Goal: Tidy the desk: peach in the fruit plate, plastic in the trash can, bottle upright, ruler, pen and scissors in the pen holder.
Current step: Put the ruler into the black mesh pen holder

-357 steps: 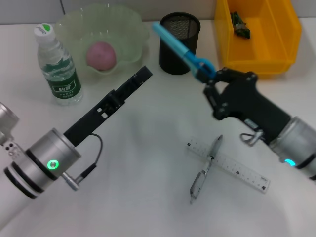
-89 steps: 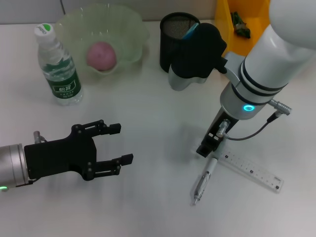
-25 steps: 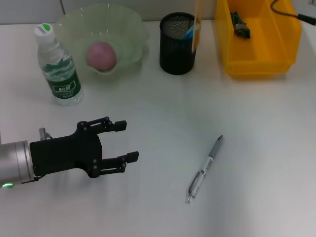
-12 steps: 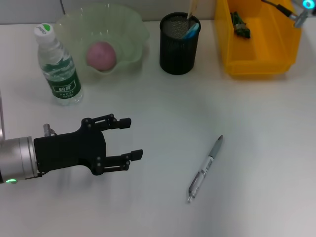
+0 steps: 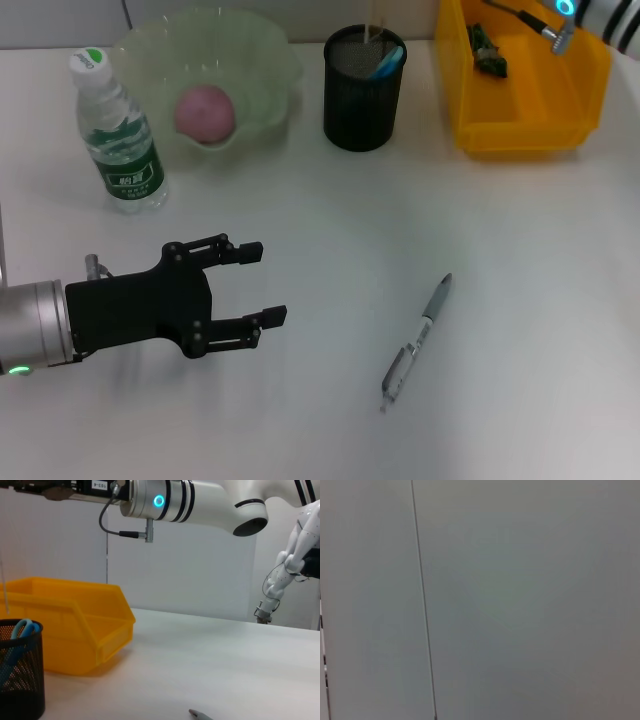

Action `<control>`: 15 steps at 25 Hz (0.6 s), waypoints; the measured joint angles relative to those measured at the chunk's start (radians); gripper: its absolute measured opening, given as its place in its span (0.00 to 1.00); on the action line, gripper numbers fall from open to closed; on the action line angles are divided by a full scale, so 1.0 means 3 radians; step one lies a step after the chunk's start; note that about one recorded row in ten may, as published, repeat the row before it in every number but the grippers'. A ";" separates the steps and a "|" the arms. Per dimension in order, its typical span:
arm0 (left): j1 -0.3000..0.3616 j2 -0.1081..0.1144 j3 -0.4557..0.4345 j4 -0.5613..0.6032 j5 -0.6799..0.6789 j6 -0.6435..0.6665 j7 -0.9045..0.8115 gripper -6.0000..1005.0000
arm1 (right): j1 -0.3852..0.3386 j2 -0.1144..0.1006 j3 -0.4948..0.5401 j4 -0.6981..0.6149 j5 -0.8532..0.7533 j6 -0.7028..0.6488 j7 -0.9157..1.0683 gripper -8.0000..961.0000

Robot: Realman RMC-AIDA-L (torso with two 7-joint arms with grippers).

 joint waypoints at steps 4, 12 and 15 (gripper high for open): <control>0.0007 0.0000 -0.0001 0.0000 0.0000 0.0000 0.0000 0.77 | 0.0111 0.0007 -0.0017 0.0148 0.0001 0.0082 -0.0070 0.40; 0.0007 -0.0003 0.0000 0.0000 0.0000 -0.0001 0.0000 0.77 | 0.0188 0.0013 -0.0247 0.0228 -0.0001 0.0356 -0.0075 0.40; 0.0007 -0.0006 -0.0004 0.0000 0.0000 -0.0001 -0.0001 0.77 | 0.0188 0.0013 -0.0314 0.0233 -0.0012 0.0368 -0.0076 0.40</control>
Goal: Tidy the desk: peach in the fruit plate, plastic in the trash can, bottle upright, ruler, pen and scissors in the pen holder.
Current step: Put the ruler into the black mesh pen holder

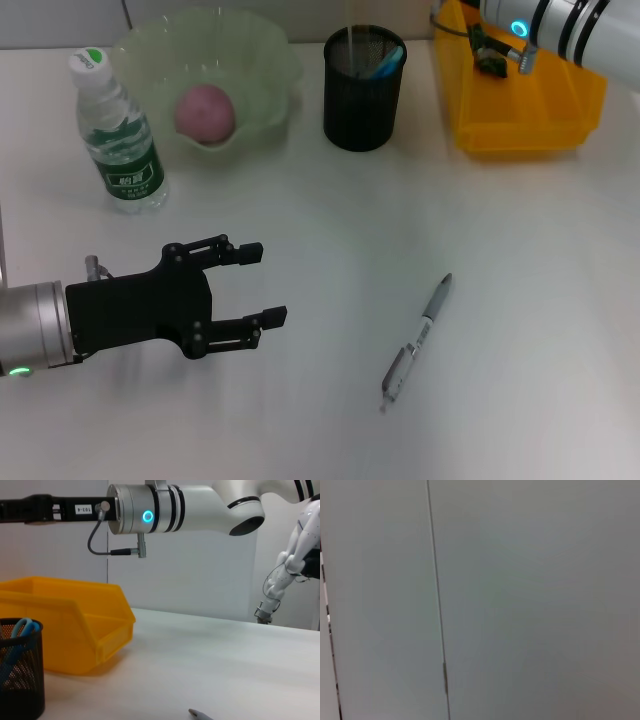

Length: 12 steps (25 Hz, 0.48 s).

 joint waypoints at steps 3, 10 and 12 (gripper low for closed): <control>0.0000 0.0000 -0.0001 0.0000 0.0000 0.0000 -0.0001 0.77 | -0.0010 0.0000 -0.0008 0.0001 -0.0004 0.0002 0.0002 0.40; 0.0022 0.0000 -0.0022 0.0000 0.0000 -0.0009 -0.0002 0.77 | -0.0043 0.0000 -0.0010 -0.0005 -0.0005 0.0005 0.0020 0.51; 0.0023 0.0000 -0.0022 0.0000 0.0000 -0.0013 -0.0002 0.77 | -0.0045 0.0000 -0.0010 -0.0004 -0.0005 0.0005 0.0021 0.55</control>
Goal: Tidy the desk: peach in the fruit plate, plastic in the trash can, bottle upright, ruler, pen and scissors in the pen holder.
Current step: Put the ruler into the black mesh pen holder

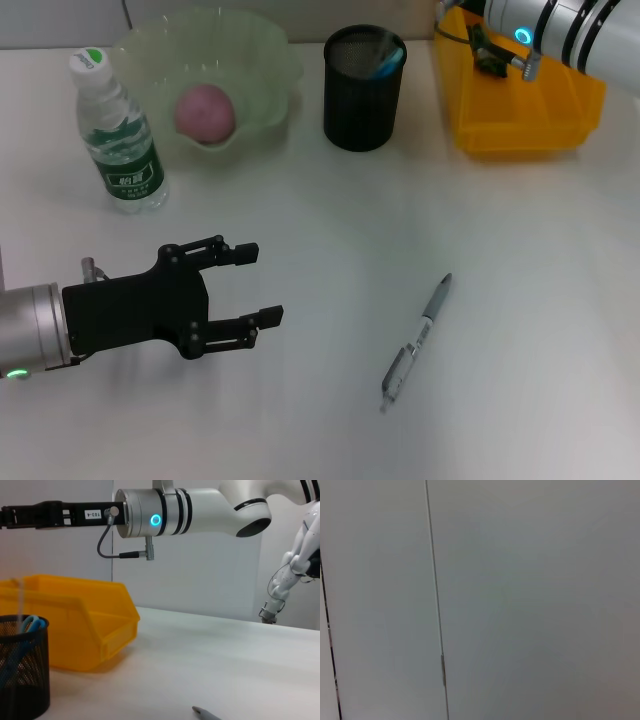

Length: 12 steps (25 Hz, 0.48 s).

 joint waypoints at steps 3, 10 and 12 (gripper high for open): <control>0.0007 0.0000 0.0000 0.0000 0.0000 -0.0008 -0.0001 0.77 | -0.0005 0.0000 0.0000 0.0000 0.0005 -0.0001 0.0005 0.60; 0.0020 0.0000 -0.0006 0.0000 -0.0003 -0.0013 -0.0012 0.77 | -0.0204 -0.0009 0.0031 -0.0233 0.0089 -0.0384 0.0207 0.74; 0.0027 0.0000 -0.0006 0.0000 -0.0006 -0.0010 -0.0022 0.77 | -0.0352 -0.0020 0.0034 -0.0423 0.0101 -0.0701 0.0417 0.74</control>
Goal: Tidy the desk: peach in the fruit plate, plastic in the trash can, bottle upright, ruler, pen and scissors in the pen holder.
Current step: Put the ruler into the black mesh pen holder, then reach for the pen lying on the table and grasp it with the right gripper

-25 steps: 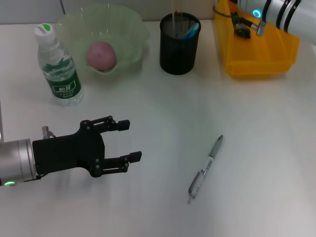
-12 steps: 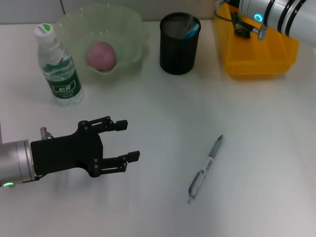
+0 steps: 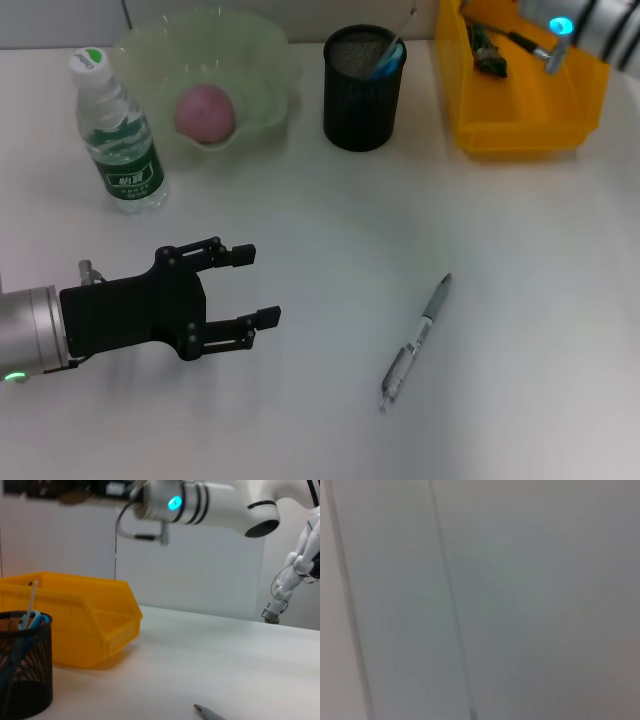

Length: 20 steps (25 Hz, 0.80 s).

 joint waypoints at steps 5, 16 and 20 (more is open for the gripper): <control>0.0018 0.0008 0.0000 0.0000 -0.0004 0.0019 -0.0012 0.77 | -0.0432 -0.0080 -0.0019 -0.0691 -0.0177 -0.0996 0.0647 0.74; 0.0019 0.0016 0.0001 0.0029 -0.0005 0.0027 -0.0106 0.77 | -0.0178 -0.0341 0.0014 -0.1313 -0.2151 -0.2150 0.1729 0.74; 0.0018 0.0016 0.0001 0.0033 -0.0005 0.0028 -0.0114 0.77 | 0.0053 -0.0335 -0.0026 -0.1315 -0.2884 -0.2393 0.1843 0.73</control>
